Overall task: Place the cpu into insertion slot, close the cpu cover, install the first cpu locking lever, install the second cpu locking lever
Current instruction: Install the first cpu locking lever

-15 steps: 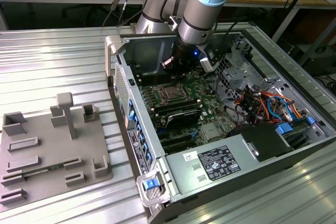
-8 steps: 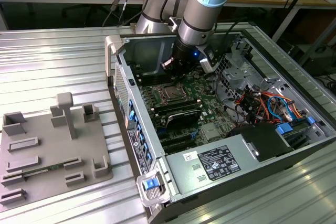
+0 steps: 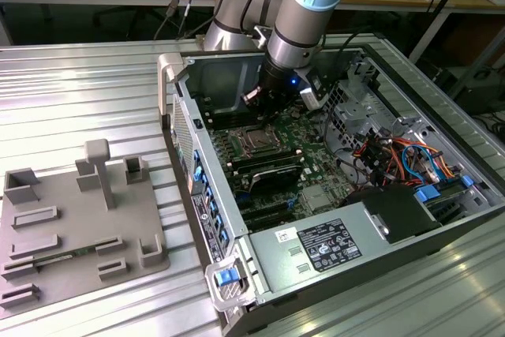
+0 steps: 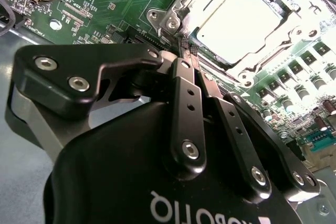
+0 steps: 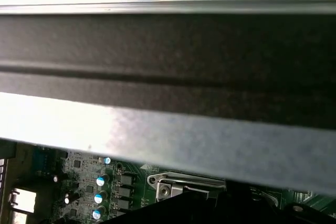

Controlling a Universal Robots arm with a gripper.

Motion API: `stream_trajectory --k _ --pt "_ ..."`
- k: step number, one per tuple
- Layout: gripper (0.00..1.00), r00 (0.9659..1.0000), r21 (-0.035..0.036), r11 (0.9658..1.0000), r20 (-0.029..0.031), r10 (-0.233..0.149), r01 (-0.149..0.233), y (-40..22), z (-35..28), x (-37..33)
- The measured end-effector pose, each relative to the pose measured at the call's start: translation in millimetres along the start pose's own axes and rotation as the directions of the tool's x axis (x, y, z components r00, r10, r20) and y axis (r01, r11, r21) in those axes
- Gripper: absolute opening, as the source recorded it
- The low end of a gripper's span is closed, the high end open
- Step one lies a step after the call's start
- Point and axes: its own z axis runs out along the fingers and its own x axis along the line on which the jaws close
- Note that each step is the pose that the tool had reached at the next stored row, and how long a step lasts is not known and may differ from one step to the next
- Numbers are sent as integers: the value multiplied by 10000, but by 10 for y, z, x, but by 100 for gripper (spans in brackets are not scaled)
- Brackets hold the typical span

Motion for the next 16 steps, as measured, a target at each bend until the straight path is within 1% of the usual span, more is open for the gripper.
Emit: stream_trajectory --k 2,5,10,12,13,16 --pt "11 10000 19 10000 -12 1 -1 6 -9 -2" --pt "11 10000 2 10000 -5 -3 3 14 -8 1" --pt "11 10000 -14 10000 -15 -9 9 35 -13 -1" --pt "11 10000 -49 10000 -7 -13 13 36 -25 1" --pt "11 10000 -66 10000 13 -12 12 42 -25 -3" --pt "11 10000 -70 10000 12 -13 13 44 -53 -4"
